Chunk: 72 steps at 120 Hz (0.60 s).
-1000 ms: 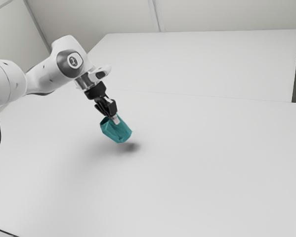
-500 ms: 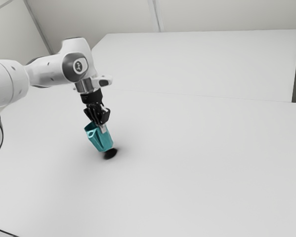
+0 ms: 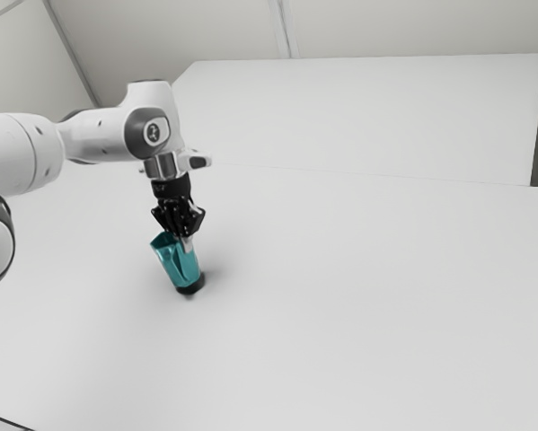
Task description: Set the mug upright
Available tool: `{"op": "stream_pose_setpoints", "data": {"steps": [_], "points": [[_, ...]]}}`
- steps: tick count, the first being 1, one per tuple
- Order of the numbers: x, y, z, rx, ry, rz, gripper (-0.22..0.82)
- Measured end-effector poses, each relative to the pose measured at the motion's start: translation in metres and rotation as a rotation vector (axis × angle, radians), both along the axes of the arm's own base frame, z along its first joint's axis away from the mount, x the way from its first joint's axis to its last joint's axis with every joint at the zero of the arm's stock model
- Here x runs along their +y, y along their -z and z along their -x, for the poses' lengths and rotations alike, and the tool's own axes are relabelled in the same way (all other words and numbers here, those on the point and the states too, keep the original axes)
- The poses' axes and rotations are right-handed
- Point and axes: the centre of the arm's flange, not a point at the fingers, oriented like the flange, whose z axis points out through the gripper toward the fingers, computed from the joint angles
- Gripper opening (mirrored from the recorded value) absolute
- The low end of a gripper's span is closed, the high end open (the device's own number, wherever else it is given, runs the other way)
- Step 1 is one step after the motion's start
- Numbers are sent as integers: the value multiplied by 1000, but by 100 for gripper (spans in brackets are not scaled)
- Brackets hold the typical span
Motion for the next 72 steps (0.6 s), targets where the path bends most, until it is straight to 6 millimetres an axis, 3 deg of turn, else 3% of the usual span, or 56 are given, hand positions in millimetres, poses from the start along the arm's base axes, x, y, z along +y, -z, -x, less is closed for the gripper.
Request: {"op": "stream_pose_setpoints", "data": {"steps": [33,60,72], "points": [[-2,10,-1,14,-46,-16,-13],[-6,10,-1,15,-72,-20,11],[-10,8,-2,12,-77,-20,27]]}}
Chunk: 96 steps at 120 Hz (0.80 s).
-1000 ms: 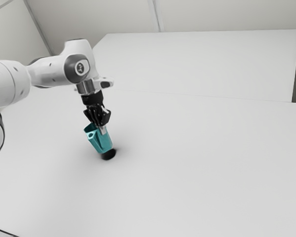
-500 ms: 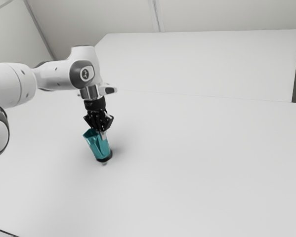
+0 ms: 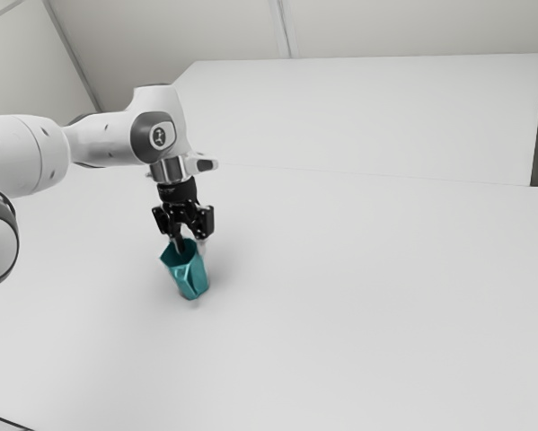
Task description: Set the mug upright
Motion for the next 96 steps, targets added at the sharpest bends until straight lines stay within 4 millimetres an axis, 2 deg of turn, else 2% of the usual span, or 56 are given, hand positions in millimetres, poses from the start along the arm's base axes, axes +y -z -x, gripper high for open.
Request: {"op": "stream_pose_setpoints", "data": {"steps": [15,34,48,78,96], "points": [[-7,-16,0,-26,0,0,42],[-10,-56,5,-79,-5,-5,52],[-9,-91,11,-110,-7,-12,55],[-5,-188,22,-192,0,-57,59],[-2,-226,27,-226,0,-82,60]]}}
